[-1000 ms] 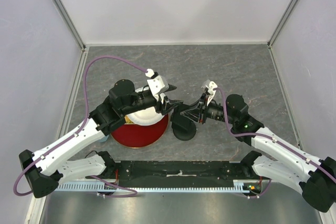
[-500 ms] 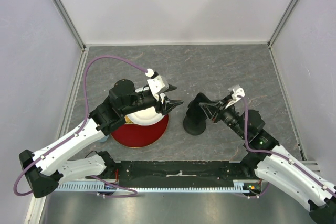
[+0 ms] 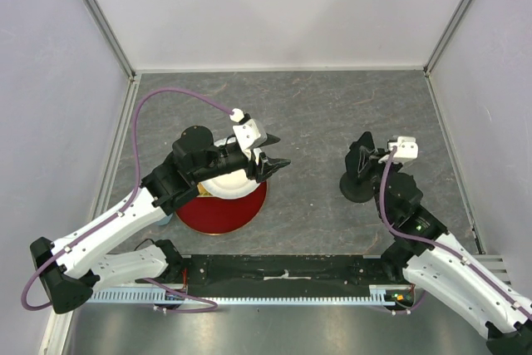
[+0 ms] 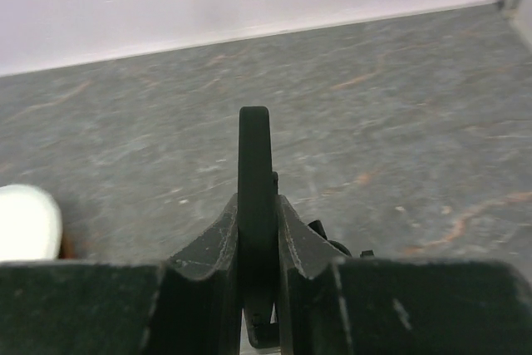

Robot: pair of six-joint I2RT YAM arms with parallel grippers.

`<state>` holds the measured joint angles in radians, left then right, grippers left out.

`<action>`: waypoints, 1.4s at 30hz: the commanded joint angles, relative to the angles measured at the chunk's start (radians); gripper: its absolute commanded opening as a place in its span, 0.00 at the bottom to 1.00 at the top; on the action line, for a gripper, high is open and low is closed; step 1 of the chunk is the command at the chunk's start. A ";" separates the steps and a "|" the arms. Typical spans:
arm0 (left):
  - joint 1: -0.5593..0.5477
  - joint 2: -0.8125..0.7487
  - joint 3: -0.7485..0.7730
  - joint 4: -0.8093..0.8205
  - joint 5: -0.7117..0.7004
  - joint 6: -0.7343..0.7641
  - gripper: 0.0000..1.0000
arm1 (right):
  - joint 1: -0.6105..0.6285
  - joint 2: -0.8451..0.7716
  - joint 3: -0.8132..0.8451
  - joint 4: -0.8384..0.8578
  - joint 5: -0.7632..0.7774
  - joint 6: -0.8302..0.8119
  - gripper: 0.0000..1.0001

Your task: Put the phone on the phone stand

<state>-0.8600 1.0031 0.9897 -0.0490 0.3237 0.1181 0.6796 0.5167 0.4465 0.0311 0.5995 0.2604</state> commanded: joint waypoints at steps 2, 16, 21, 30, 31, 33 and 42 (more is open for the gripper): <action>-0.004 -0.020 0.015 0.070 0.029 -0.040 0.65 | -0.080 0.031 0.089 0.142 0.102 -0.151 0.00; -0.005 -0.055 -0.008 0.127 0.098 -0.100 0.65 | -0.614 0.324 0.227 0.279 -0.476 -0.124 0.00; -0.007 -0.057 -0.017 0.144 0.112 -0.109 0.65 | -0.869 0.399 0.277 0.341 -0.704 -0.118 0.00; -0.016 -0.023 -0.025 0.190 0.189 -0.187 0.64 | -1.074 0.710 0.391 0.586 -1.043 0.014 0.00; -0.016 -0.023 -0.025 0.192 0.190 -0.189 0.64 | -1.077 0.727 0.409 0.570 -1.049 0.001 0.00; -0.016 -0.029 -0.025 0.196 0.198 -0.190 0.64 | -1.100 0.772 0.445 0.560 -1.067 -0.010 0.00; -0.014 -0.015 -0.026 0.210 0.228 -0.212 0.64 | -1.144 0.836 0.512 0.481 -1.034 -0.115 0.00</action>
<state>-0.8722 0.9798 0.9619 0.1066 0.5091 -0.0425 -0.4541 1.3575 0.8639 0.4042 -0.4404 0.2096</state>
